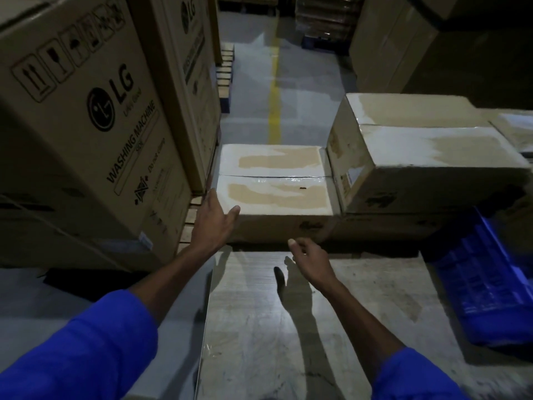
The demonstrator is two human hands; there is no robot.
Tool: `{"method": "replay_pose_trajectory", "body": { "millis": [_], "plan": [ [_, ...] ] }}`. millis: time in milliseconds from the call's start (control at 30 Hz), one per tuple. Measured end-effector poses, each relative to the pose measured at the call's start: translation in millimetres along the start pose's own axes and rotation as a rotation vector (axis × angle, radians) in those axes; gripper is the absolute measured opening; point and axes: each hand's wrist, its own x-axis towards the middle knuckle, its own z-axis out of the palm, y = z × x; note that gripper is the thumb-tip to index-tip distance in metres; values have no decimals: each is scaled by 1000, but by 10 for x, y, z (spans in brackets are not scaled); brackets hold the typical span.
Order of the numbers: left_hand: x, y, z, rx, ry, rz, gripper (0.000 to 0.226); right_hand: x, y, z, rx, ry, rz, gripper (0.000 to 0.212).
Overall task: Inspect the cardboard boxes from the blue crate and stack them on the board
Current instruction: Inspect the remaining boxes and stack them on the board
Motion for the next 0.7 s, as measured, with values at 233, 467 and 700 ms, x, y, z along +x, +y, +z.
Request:
{"method": "replay_pose_trajectory", "body": {
  "millis": [233,467,700],
  "plan": [
    [22,-95,127,-85,-7,-101,62,-118,168,-185,42,-66,31,48],
    [-8,113,106,-133,-10,-97,65,-127,378,-343,81,-82,62,45],
    [-46,127,172,-44,-19,-117,85,9,386,-354,75,-105,22,47]
  ]
}}
